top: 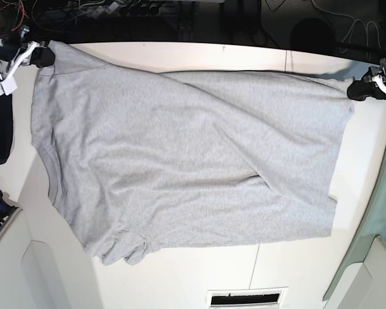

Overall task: Layout the t-shirt on the table in an organized manner, then fold the t-shirt properly
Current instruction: 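Lift the held corners and pull the shirt taut between both grippers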

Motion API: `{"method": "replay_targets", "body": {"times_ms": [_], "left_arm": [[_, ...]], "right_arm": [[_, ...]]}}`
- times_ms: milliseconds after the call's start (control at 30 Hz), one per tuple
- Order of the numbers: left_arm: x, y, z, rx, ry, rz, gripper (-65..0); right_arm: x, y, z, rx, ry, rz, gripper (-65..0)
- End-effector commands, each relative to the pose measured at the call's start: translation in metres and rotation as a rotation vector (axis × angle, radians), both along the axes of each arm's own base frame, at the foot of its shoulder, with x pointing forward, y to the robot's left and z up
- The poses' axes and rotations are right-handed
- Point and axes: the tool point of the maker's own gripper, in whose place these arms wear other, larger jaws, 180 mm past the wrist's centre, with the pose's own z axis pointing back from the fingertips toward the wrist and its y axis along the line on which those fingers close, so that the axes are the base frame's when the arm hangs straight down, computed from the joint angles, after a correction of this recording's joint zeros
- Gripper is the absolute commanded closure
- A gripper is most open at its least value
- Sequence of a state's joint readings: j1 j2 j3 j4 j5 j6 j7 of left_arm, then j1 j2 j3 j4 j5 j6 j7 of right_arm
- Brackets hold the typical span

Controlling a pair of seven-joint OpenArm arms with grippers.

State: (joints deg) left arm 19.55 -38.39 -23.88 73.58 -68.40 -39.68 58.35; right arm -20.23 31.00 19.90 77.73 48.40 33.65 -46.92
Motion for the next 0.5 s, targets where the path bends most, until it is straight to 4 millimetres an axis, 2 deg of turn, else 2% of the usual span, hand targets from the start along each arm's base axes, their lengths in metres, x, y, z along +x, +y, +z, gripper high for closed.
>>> {"method": "replay_targets", "body": {"times_ms": [0, 167, 367, 467], "left_arm": [[0.012, 0.010, 0.019, 0.009, -0.049, -0.005, 0.0], [0.012, 0.007, 0.032, -0.045, -0.042, -0.021, 0.0], [0.016, 0.003, 0.037, -0.085, -0.065, -0.011, 0.0], [0.022, 0.004, 0.041, -0.085, -0.090, -0.002, 0.0]], "right_arm": [[0.012, -0.012, 0.015, -0.028, -0.046, 0.007, 0.0], [0.022, -0.021, 0.032, -0.045, -0.094, -0.001, 0.0], [0.032, -0.015, 0.043, -0.027, -0.140, 0.006, 0.0], [0.045, -0.011, 0.053, -0.031, -0.182, 0.019, 0.0]]}}
